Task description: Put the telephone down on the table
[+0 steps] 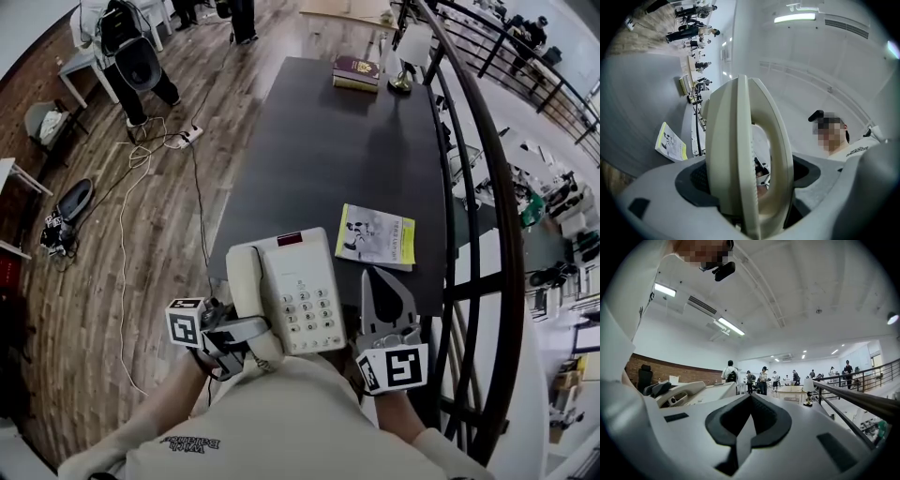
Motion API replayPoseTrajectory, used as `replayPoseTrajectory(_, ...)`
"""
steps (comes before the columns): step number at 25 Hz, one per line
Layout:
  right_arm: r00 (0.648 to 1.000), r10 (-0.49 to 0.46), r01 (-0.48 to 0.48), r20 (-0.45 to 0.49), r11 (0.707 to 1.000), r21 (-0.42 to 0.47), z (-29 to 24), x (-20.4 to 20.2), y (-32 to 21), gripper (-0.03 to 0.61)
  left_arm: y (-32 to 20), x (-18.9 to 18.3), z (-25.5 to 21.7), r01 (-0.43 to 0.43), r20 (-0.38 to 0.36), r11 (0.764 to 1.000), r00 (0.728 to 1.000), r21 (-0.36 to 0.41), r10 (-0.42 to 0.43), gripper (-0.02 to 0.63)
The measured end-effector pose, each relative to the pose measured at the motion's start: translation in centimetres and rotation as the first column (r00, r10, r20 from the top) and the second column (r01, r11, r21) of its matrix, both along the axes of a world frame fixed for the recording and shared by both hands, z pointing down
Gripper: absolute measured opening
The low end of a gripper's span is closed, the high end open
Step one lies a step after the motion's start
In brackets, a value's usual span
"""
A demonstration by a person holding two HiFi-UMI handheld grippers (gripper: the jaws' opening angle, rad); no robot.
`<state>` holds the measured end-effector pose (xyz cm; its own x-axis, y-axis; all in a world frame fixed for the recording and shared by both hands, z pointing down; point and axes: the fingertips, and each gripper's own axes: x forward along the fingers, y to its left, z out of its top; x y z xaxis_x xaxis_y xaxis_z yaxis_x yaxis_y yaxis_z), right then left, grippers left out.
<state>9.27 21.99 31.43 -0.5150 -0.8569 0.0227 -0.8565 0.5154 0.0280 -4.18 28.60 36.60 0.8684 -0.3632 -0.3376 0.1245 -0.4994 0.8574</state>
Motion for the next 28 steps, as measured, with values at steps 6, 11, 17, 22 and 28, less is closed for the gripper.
replayPoseTrajectory(6, 1.0, -0.005, 0.004, 0.023, 1.0, 0.03, -0.5, 2.4, -0.6, 0.002, -0.9, 2.3, -0.8, 0.045, -0.032, 0.999, 0.999, 0.018, -0.044, 0.433)
replayPoseTrajectory(11, 0.999, 0.021, -0.022, 0.031, 0.998, 0.059, -1.2, 5.0, -1.7, 0.002, -1.9, 3.6, -2.2, 0.087, -0.064, 0.996, 0.994, 0.036, -0.084, 0.433)
replayPoseTrajectory(17, 0.998, 0.045, -0.047, 0.036, 0.997, 0.057, -0.9, 6.3, -3.2, 0.002, -3.4, 4.1, -2.7, 0.089, -0.07, 0.995, 0.994, 0.048, -0.085, 0.433)
replayPoseTrajectory(22, 0.999, 0.047, -0.049, 0.024, 0.997, 0.058, -0.7, 5.3, -5.0, 0.002, -5.3, 3.5, -2.2, 0.055, -0.037, 0.997, 0.998, 0.053, -0.053, 0.433)
replayPoseTrajectory(28, 0.998, 0.068, -0.069, 0.014, 0.994, 0.083, -0.7, 3.8, -9.0, 0.002, -9.2, 2.3, -1.4, 0.007, -0.017, 1.0, 1.0, 0.025, -0.006, 0.433)
